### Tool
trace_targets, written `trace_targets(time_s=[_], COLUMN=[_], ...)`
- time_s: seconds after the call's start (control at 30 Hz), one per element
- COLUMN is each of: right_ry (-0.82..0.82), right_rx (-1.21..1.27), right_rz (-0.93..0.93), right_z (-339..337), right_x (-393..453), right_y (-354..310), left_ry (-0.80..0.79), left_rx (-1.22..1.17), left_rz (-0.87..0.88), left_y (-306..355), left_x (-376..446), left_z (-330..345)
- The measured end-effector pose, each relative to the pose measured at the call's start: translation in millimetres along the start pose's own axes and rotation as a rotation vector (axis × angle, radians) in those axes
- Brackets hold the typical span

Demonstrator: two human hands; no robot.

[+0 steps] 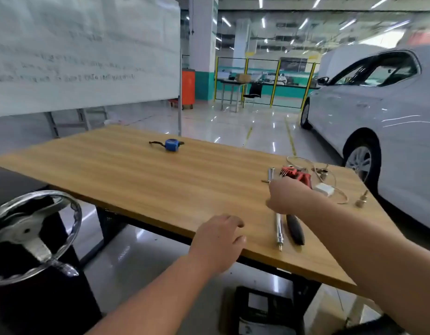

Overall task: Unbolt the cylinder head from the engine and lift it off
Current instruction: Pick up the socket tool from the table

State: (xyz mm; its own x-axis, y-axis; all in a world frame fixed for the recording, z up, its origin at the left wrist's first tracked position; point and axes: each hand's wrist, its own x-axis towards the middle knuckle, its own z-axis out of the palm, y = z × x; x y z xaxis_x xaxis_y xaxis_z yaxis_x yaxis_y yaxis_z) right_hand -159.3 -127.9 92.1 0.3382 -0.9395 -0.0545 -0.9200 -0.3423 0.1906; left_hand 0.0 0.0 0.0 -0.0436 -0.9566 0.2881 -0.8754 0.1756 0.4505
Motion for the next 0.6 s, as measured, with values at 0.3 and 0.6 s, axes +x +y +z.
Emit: trace_targets(time_s=[0.3,0.6], right_ry=[-0.140,0.040], right_rx=[-0.008,0.672], right_rz=[0.032,-0.086], right_z=[30.7,-33.0], right_x=[5.7,7.6], right_y=[-18.9,-114.6], left_ry=[-0.209,-0.033], left_rx=[-0.044,-0.767], left_rz=[-0.060,-0.422], left_y=[-1.5,-34.7], left_x=[-2.6,-15.2], left_z=[0.1,-56.8])
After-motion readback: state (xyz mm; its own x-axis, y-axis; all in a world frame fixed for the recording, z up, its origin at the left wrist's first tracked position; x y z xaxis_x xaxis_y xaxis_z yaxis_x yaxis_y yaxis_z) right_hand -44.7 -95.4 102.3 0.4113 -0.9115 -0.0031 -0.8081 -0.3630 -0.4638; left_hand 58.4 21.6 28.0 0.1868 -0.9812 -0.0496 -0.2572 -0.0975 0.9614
